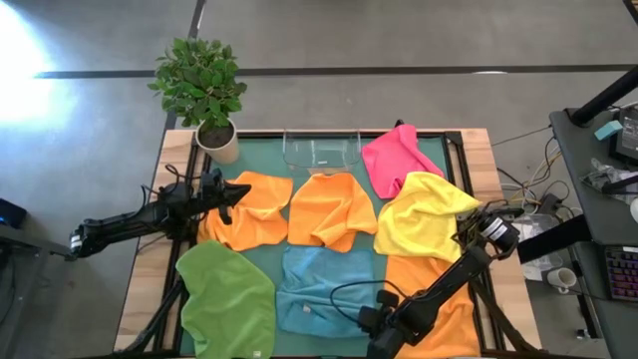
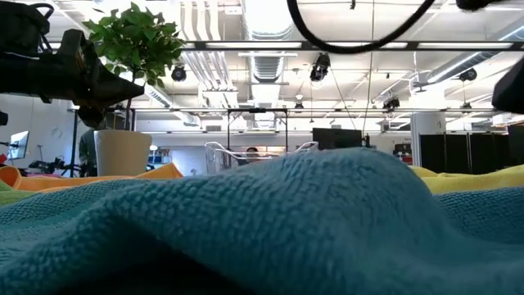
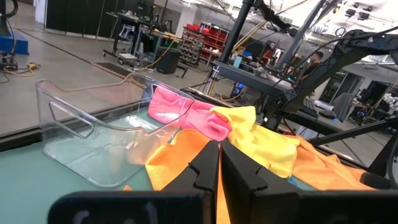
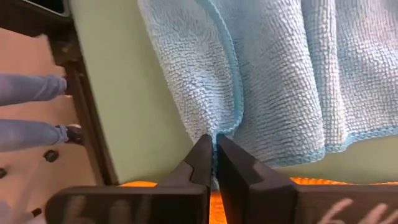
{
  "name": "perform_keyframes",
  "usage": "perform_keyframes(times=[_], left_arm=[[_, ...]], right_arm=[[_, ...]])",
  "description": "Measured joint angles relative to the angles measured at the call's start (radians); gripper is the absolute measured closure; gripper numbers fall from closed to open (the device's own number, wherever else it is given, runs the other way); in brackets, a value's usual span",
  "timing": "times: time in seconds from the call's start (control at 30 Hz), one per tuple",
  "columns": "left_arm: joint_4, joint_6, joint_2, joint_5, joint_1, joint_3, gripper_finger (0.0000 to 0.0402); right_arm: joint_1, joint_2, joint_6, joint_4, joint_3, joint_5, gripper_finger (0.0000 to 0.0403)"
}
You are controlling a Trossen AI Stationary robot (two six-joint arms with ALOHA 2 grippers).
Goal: Fold microfiber towels
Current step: Fold the blue microfiber towel
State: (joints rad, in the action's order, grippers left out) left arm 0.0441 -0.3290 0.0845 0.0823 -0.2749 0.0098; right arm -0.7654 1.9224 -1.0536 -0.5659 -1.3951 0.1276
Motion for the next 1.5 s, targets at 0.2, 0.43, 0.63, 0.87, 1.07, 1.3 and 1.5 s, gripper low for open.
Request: perform_keyframes(times=[0.2,0.43,0.63,0.87,1.07,1.3,1.5], left_arm=[[0.000,0.000,0.000,0.000,0.000,0.000,0.0401],[0.000,0.000,0.000,0.000,0.000,0.000,0.0401],[0.000,0.000,0.000,0.001,0.000,0.000,0.0401],[0.001,-0.002,0.000,0.003,0.000,0.000,0.0401],[0.003,-0.026,0.001,0.006,0.000,0.000,0.0401],[0.019,-0.357,-0.002,0.005,0.000,0.001,0.0401],[0.020,-0.371,0.002,0.005,0.000,0.000,0.0401]], right_arm=[[-0.002,0.000,0.060,-0.005,-0.041,0.004,0.0394],[-0.002,0.000,0.069,-0.013,-0.067,0.004,0.0394],[-0.002,0.000,0.042,-0.013,-0.069,0.005,0.0394],[-0.002,0.000,0.007,-0.013,-0.069,0.005,0.0394],[-0.002,-0.002,-0.030,-0.012,-0.069,0.005,0.0394],[-0.002,-0.002,-0.075,-0.007,-0.069,0.006,0.0394],[-0.002,-0.002,-0.075,-0.005,-0.070,0.008,0.0394]])
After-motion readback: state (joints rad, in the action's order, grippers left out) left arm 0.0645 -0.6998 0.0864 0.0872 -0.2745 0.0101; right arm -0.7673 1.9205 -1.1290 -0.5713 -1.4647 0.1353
